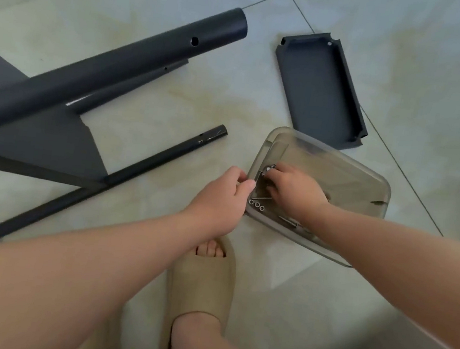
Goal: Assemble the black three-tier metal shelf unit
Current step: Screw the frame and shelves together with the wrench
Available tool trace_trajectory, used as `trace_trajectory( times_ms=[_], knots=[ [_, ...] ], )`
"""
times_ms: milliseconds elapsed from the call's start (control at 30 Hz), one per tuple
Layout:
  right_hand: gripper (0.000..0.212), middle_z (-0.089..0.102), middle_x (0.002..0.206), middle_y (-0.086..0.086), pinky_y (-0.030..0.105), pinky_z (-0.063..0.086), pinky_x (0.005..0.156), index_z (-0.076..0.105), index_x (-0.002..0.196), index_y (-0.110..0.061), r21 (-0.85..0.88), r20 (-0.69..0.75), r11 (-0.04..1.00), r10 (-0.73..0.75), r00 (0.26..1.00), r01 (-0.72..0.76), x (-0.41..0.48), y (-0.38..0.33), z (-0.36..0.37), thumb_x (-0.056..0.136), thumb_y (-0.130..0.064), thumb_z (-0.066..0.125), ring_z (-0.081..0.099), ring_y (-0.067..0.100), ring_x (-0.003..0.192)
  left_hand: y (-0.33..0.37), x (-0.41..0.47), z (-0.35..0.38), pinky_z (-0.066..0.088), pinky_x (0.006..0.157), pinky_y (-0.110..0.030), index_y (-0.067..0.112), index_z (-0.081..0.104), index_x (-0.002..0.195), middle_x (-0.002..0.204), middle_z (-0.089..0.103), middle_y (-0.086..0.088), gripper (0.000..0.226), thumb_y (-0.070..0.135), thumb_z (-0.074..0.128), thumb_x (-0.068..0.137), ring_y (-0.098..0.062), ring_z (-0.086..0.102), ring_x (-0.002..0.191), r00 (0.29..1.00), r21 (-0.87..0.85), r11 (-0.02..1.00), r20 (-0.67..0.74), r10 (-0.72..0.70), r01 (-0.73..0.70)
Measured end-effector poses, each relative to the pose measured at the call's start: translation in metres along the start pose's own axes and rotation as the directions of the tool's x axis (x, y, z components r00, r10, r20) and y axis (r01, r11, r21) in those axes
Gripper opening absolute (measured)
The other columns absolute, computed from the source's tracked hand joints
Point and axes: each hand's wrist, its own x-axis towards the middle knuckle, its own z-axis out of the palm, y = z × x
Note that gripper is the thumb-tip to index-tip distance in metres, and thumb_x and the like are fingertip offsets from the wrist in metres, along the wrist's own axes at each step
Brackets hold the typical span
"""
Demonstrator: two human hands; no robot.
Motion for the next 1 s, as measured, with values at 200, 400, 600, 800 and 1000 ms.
trace_trajectory(
  times_ms=[200,400,600,800,1000],
  knots=[
    [0.016,0.055,0.111,0.013,0.041,0.044,0.074,0.061,0.111,-0.008,-0.031,0.006,0.998,-0.049,0.999,0.049,0.004,-0.006,0.004,0.098,-0.009,0.052,0.059,0.038,0.101,0.006,-0.003,-0.003,0.052,0.082,-0.048,0.018,0.053,0.107,0.084,0.065,-0.007,0.023,0.036,0.039,0.104,-0.024,0.059,0.077,1.000,0.015,1.000,0.021,-0.021,0.021],
    [0.016,0.059,0.111,0.011,0.040,0.050,0.077,0.059,0.112,-0.011,-0.021,0.037,1.000,-0.005,0.999,0.006,-0.003,-0.012,-0.020,0.098,-0.014,0.052,0.061,0.038,0.100,0.016,-0.010,-0.014,0.051,0.084,-0.041,0.019,0.052,0.107,0.088,0.066,-0.002,0.026,0.044,0.044,0.101,-0.022,0.061,0.078,0.991,0.031,0.992,0.047,-0.127,0.126],
    [0.023,0.067,0.105,0.010,0.041,0.052,0.084,0.071,0.109,-0.009,-0.012,0.049,0.999,-0.030,0.998,0.030,-0.041,-0.045,-0.094,0.101,-0.022,0.053,0.063,0.033,0.097,0.044,-0.045,-0.072,0.048,0.079,-0.032,0.011,0.053,0.109,0.120,0.063,-0.016,0.029,0.038,0.046,0.101,-0.032,0.063,0.098,0.970,0.274,0.939,0.067,-0.234,0.208],
    [0.012,0.071,0.099,0.003,0.035,0.052,0.089,0.073,0.103,-0.012,0.253,-0.200,0.966,-0.002,0.980,0.053,-0.094,-0.116,-0.184,0.097,-0.018,0.065,0.064,0.020,0.093,0.090,-0.128,-0.138,0.053,0.076,-0.035,0.009,0.055,0.121,0.105,0.068,-0.007,0.031,0.030,0.040,0.105,-0.023,0.070,0.085,0.973,0.295,0.930,0.002,-0.230,0.219],
    [0.007,0.070,0.083,-0.001,0.018,0.044,0.059,0.071,0.093,-0.016,0.550,-0.399,0.818,0.080,0.914,0.168,-0.139,-0.215,-0.255,0.094,-0.011,0.065,0.059,0.010,0.067,0.104,-0.212,-0.191,0.056,0.071,-0.033,0.006,0.061,0.114,0.102,0.072,-0.010,0.037,0.037,0.043,0.104,-0.025,0.070,0.085,0.947,-0.491,0.855,-0.162,-0.278,0.167]
  ],
)
